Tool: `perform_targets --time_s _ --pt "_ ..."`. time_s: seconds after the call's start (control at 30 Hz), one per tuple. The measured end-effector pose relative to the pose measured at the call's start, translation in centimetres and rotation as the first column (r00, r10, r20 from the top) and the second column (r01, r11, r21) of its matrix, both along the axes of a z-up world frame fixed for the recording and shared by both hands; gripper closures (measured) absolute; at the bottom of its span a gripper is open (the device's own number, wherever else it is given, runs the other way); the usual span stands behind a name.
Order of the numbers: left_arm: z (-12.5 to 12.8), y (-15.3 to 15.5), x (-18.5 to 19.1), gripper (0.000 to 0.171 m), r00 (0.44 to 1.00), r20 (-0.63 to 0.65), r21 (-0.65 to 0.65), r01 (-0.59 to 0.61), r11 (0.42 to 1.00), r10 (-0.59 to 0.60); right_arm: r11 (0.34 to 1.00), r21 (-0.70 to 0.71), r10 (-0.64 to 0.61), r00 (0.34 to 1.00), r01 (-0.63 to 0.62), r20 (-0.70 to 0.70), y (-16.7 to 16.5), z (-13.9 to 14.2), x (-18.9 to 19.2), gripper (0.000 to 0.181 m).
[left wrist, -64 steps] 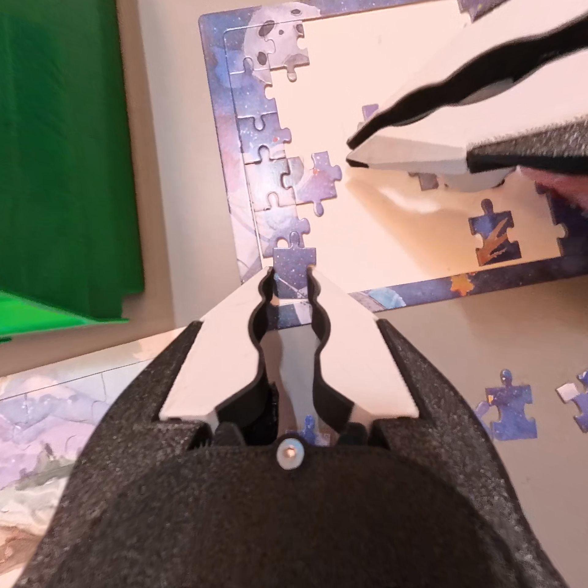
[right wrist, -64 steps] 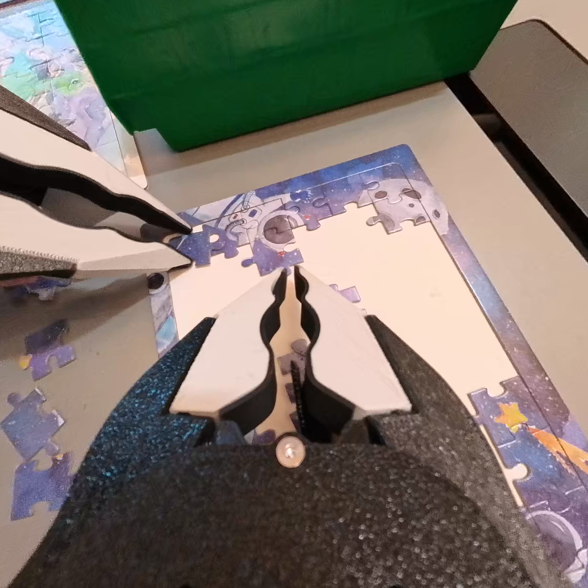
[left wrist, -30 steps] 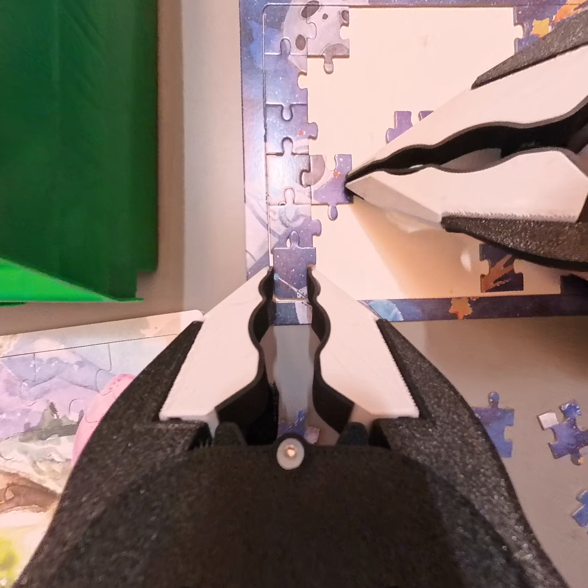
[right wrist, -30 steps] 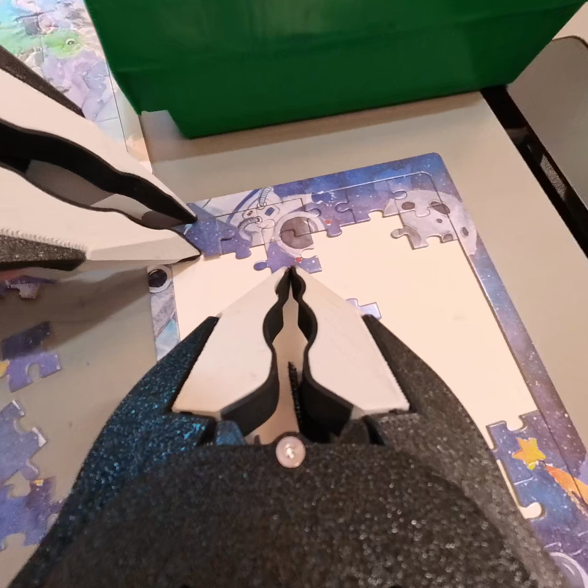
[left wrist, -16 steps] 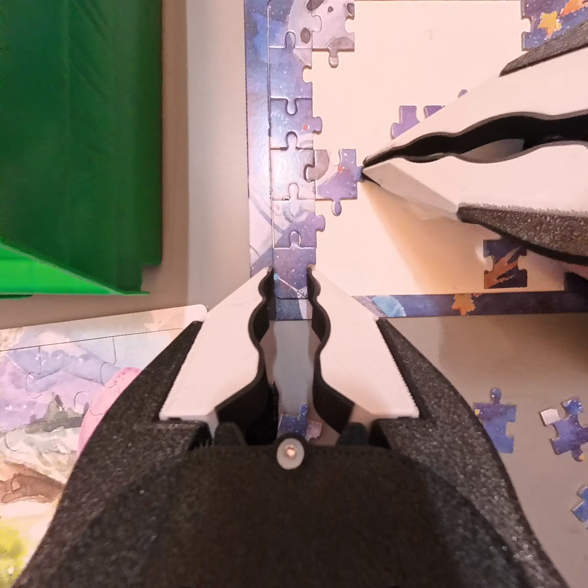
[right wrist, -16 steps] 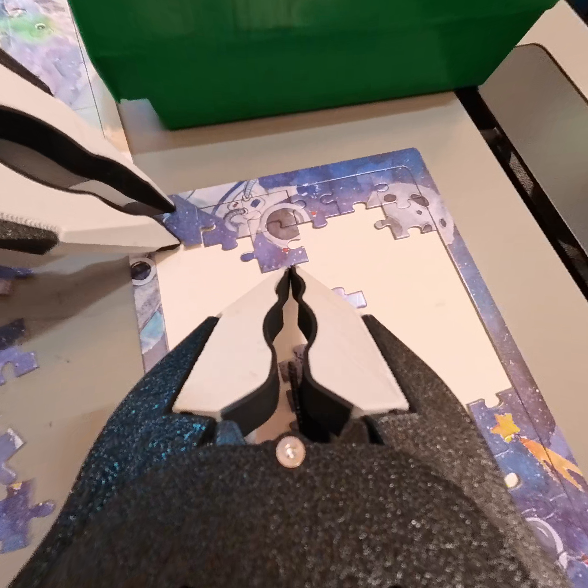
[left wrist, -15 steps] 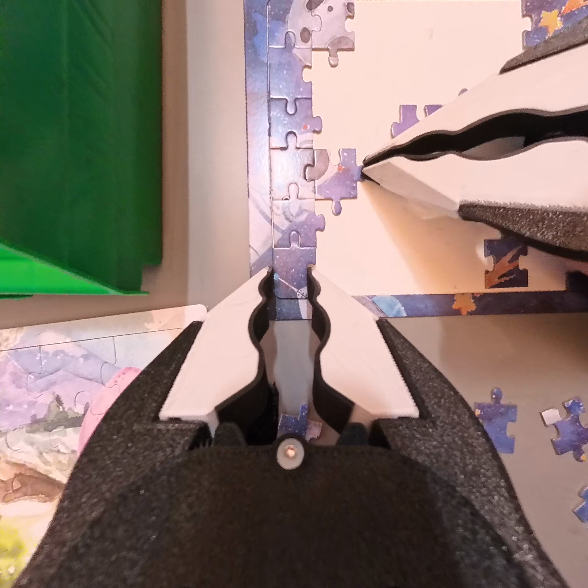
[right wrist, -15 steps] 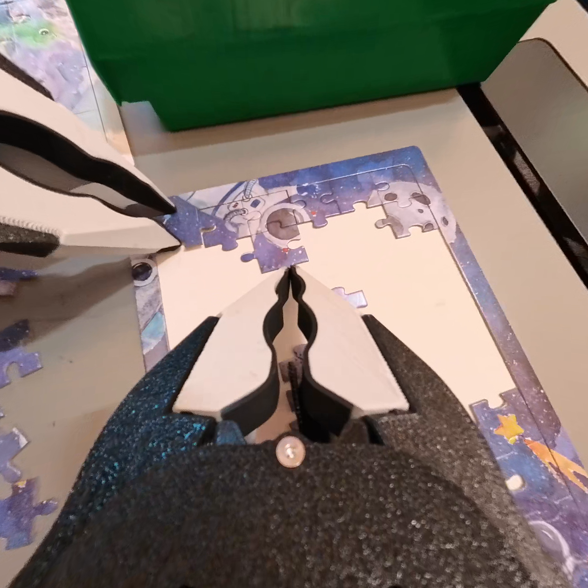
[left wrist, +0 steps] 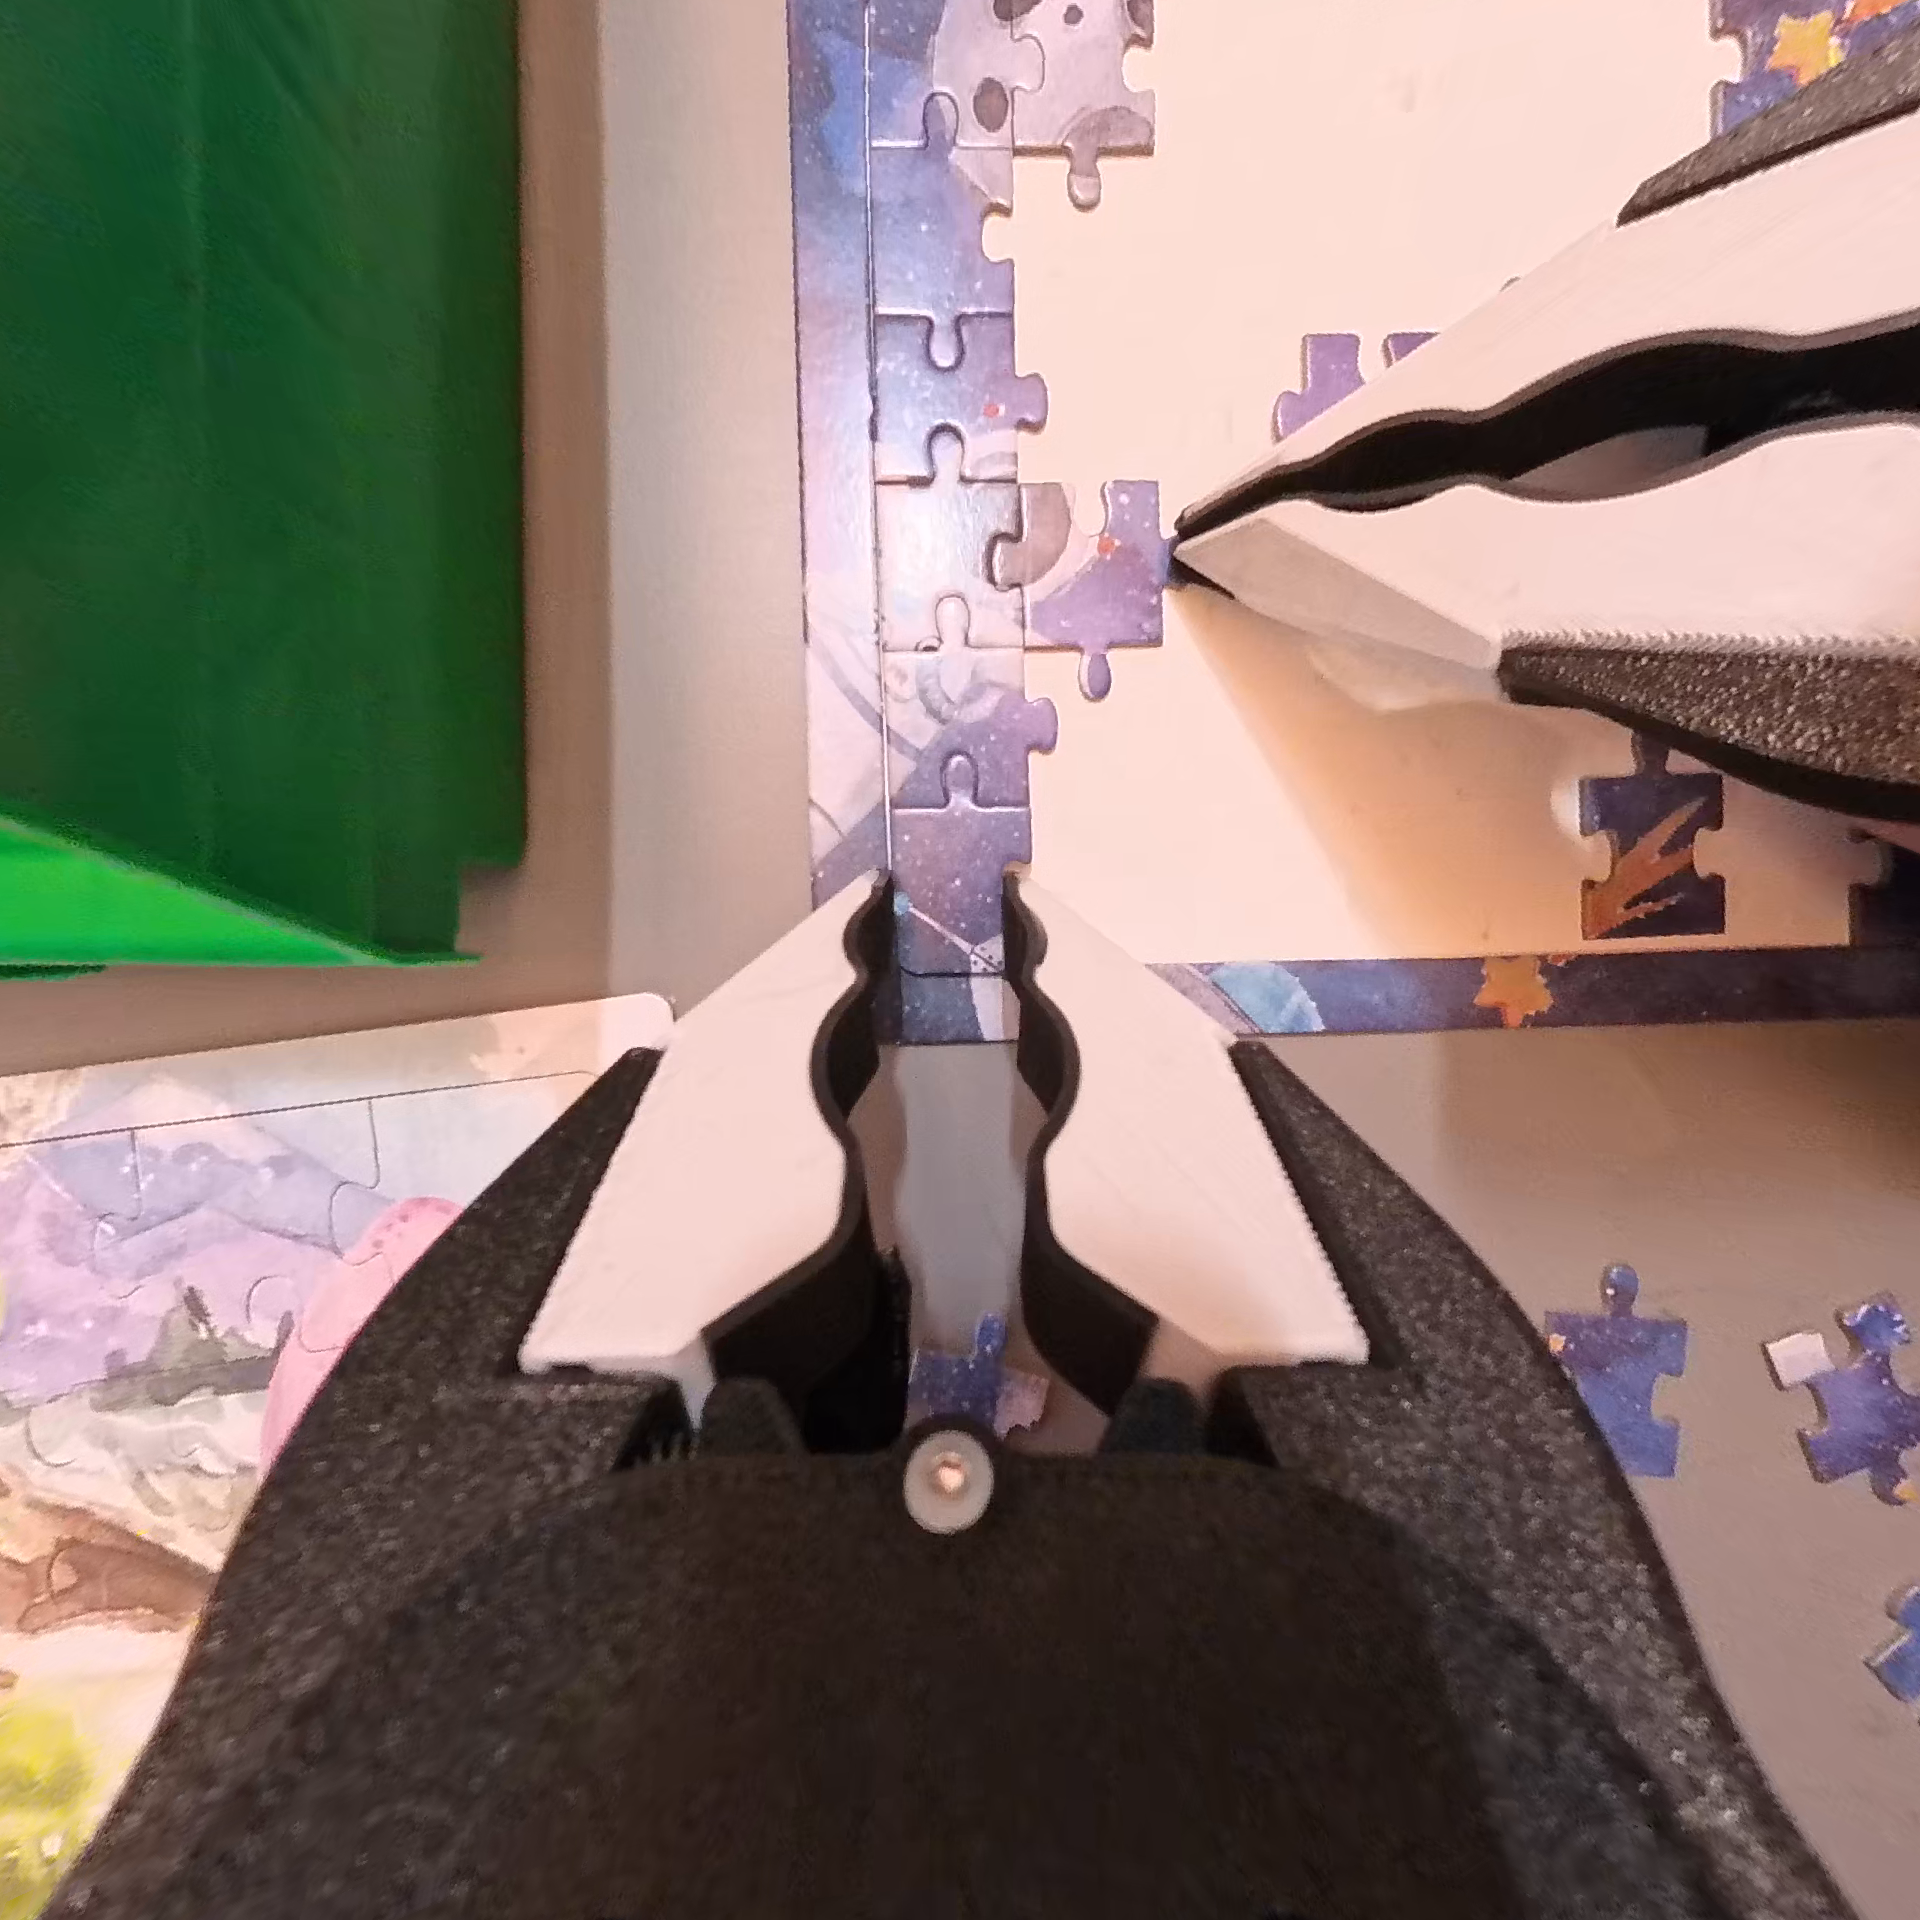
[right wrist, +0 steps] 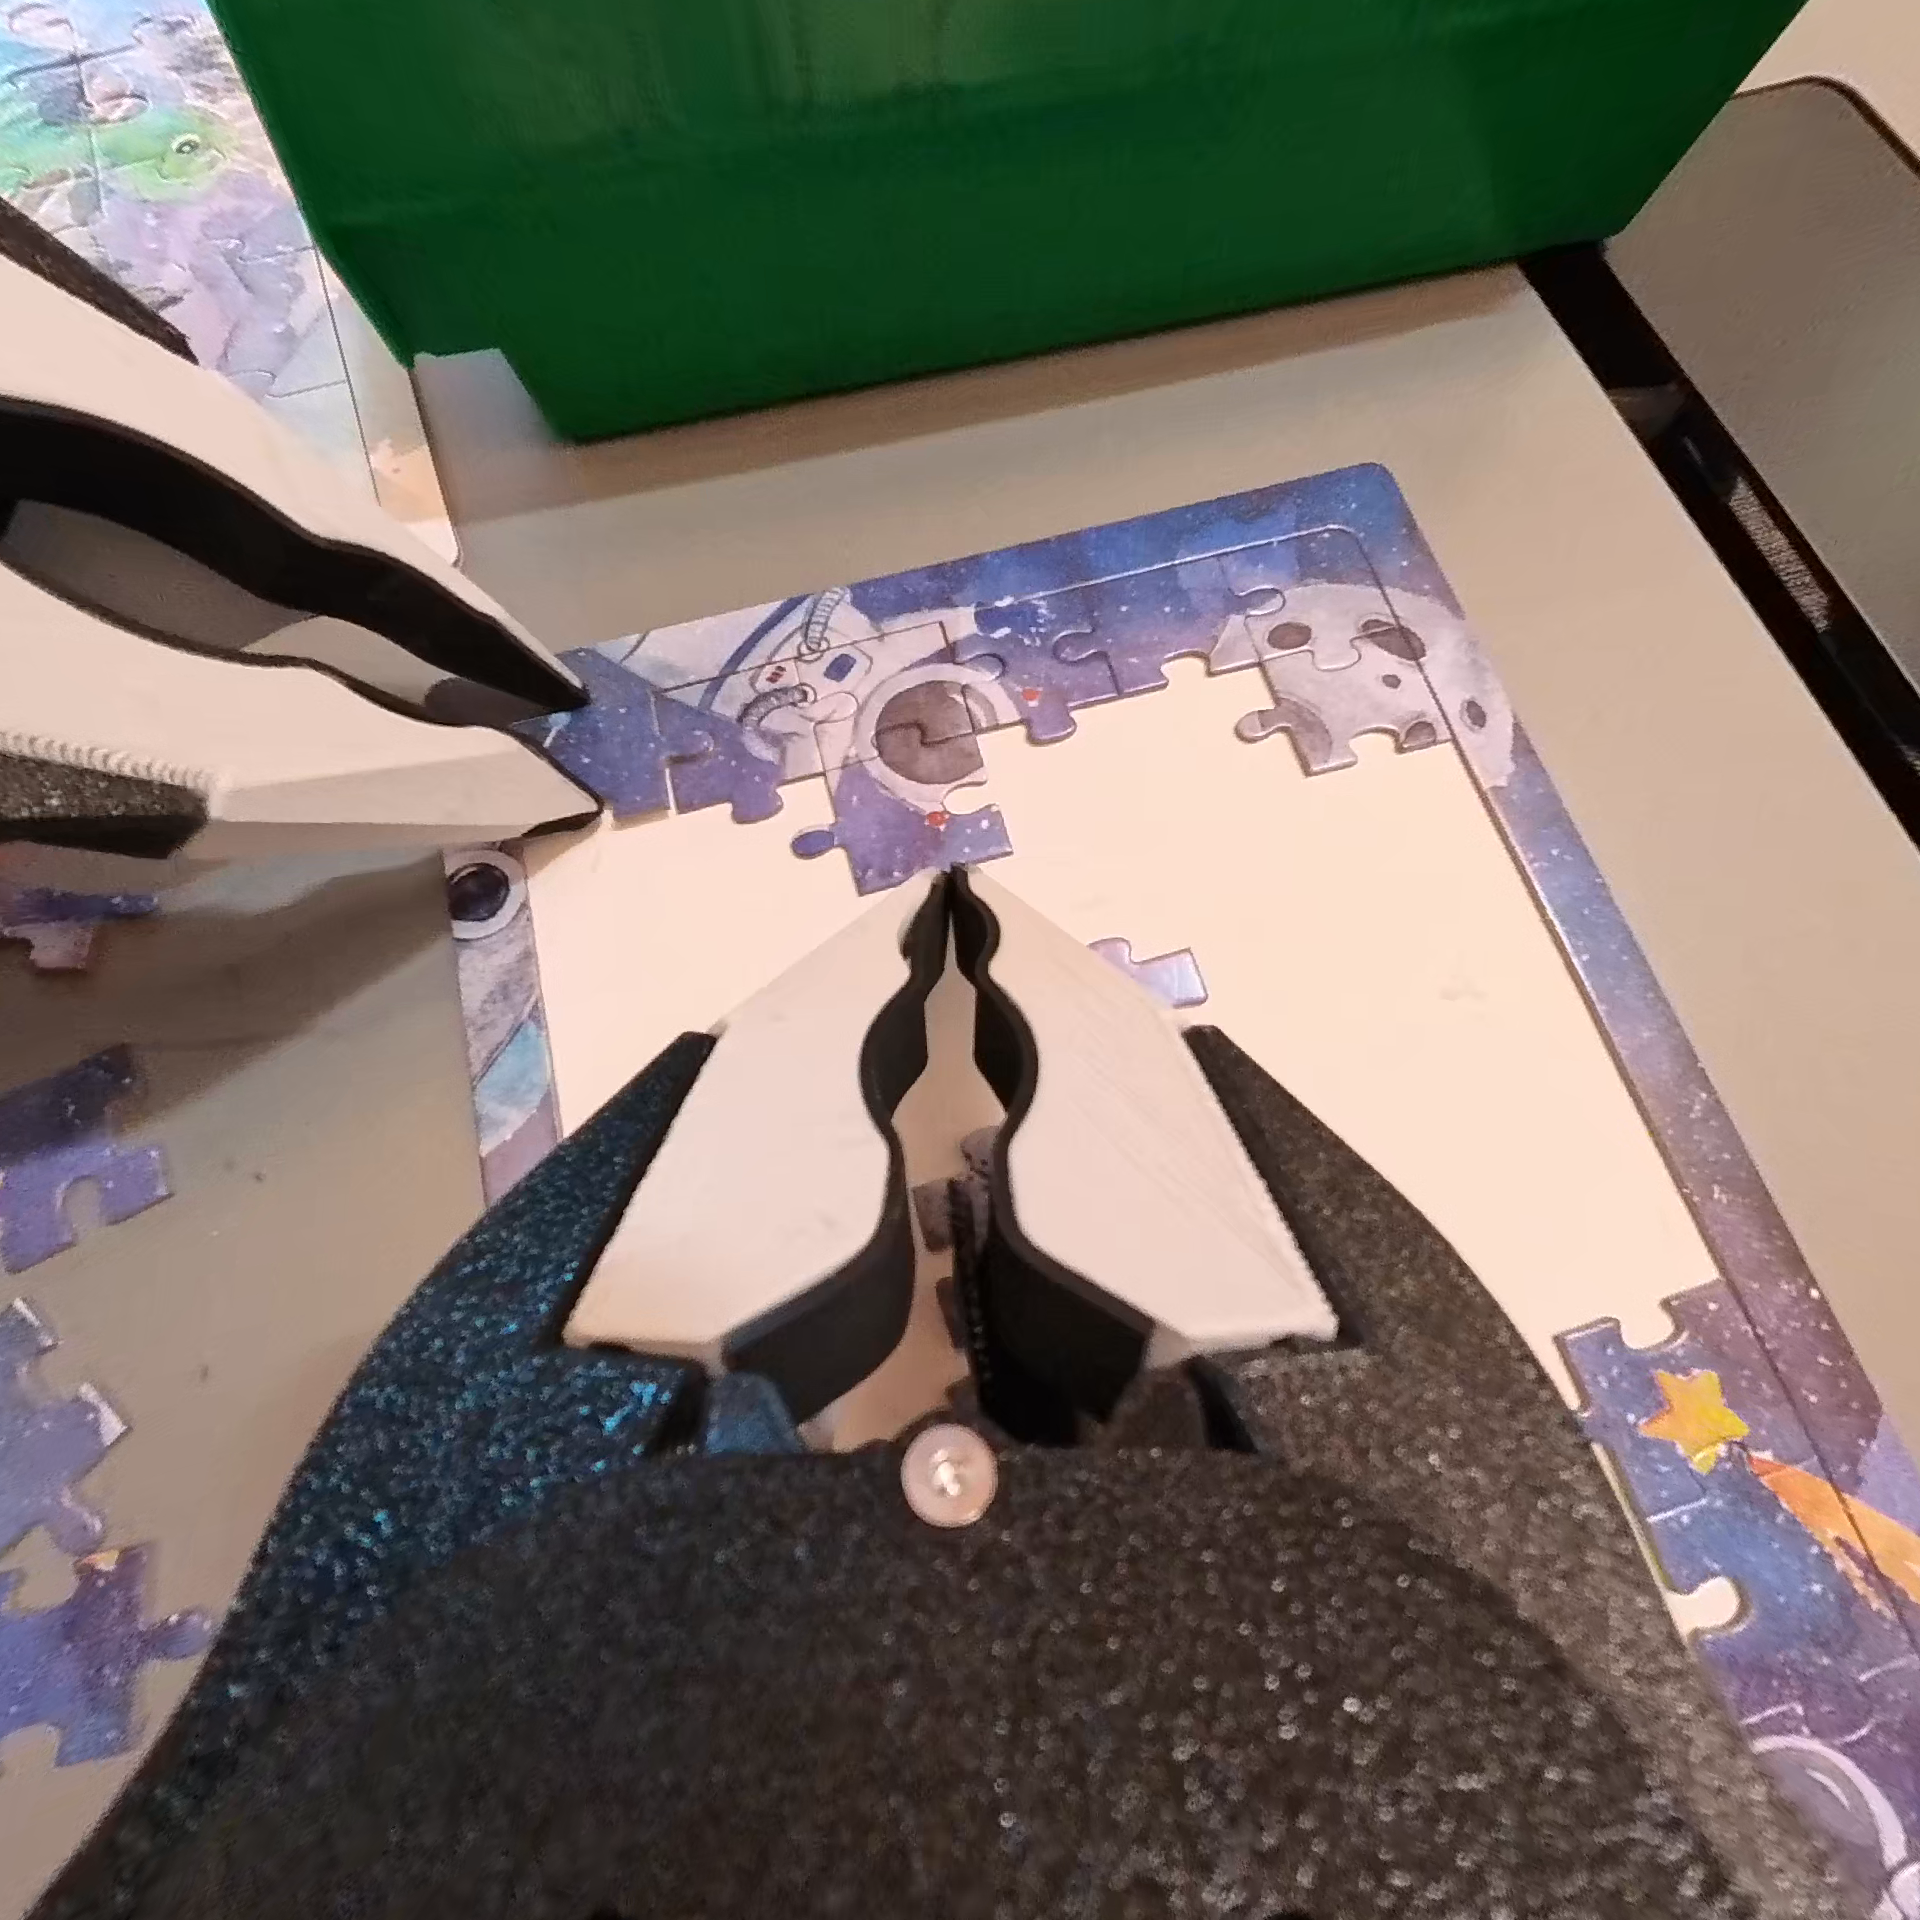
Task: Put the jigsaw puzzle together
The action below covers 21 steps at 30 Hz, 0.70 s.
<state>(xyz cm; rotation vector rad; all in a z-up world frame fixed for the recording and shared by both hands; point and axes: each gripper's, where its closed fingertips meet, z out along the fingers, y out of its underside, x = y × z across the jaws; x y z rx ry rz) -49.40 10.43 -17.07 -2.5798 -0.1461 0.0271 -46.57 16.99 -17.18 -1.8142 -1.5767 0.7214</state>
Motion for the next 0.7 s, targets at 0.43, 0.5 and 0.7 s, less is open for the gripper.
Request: perform_targets --time_s 0.43,0.5,0.7 --pt "-0.09 0.04 -0.04 0.151 0.999 -0.048 -0.009 0.001 1.000 -0.002 1.000 -0.018 -0.001 1.000 0.001 -0.002 0.02 0.00 0.04 0.181" --pt "-0.09 0.04 -0.04 0.151 0.999 -0.054 -0.011 0.005 1.000 -0.005 1.000 -0.021 -0.001 1.000 0.001 -0.002 0.02 0.00 0.04 0.181" --pt "-0.09 0.02 0.00 0.151 0.999 -0.044 -0.009 -0.001 1.000 0.000 1.000 -0.028 -0.001 1.000 0.001 -0.003 0.01 0.00 0.04 0.181"
